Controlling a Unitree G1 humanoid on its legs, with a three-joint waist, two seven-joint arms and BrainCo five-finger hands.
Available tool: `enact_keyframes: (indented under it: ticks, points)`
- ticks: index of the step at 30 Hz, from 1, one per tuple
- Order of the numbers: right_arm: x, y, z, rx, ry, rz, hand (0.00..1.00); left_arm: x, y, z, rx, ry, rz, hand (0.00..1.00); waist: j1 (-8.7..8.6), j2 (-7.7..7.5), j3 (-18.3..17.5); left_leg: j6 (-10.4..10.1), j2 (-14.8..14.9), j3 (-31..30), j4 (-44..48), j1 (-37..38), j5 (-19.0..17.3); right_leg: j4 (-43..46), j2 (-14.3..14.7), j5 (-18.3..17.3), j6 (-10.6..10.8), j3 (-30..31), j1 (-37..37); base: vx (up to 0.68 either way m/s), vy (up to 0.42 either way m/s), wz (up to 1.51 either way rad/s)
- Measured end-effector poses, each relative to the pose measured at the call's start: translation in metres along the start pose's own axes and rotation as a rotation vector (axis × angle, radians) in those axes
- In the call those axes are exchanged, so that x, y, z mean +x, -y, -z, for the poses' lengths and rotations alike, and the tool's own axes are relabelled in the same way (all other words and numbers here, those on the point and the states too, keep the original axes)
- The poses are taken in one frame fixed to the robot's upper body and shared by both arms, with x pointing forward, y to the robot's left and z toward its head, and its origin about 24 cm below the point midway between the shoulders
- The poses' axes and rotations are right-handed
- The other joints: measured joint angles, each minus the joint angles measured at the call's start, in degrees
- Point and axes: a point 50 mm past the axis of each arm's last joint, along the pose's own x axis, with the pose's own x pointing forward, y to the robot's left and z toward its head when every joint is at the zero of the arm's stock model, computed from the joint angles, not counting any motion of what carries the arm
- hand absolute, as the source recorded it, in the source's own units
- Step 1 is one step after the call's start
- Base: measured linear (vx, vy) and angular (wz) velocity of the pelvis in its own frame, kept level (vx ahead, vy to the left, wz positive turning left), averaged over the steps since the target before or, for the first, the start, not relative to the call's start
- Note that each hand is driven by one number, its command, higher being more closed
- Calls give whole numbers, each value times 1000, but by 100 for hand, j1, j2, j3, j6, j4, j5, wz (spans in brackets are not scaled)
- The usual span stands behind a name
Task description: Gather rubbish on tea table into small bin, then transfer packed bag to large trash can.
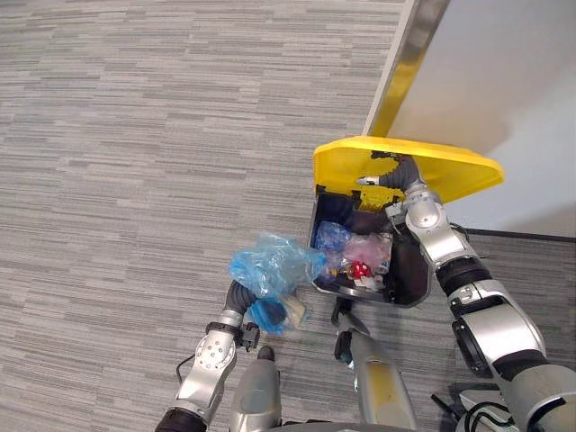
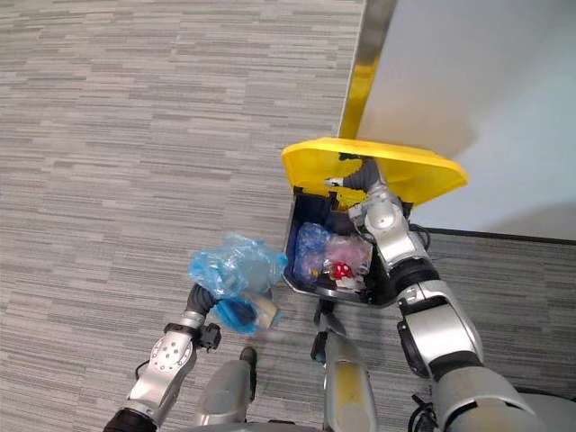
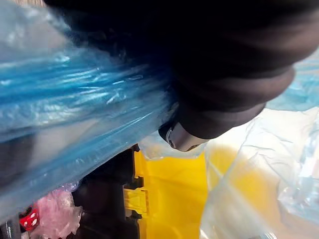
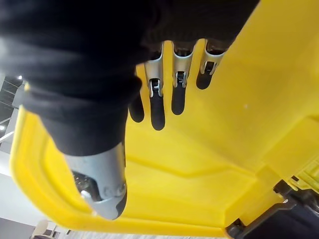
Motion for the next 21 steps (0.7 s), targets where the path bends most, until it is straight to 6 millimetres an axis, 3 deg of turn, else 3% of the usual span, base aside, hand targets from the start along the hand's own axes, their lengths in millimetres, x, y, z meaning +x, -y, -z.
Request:
enact_keyframes:
  ticks: [6,12,21]
  points:
    - [5,4,-8,8,21,11,0,0,9,-12,1,53,49,100,-1,-6,44,-3,-42,109,126,-64,-36,55,-9,68,-97,118,-85,7,18,-8]
    - [12,6,-20,-38,41,-3,0,16,24,-33,15,143,130,100,-22,-5,165,0,-70,135,185,-57,-44,117,-28,75,-109,154,-101,-4,3,-3]
    - [25,3,-46,-108,88,-35,0,42,51,-92,17,391,227,100,-135,-24,354,40,-137,289,301,-98,-72,284,-117,45,-120,291,-253,-38,-4,-7]
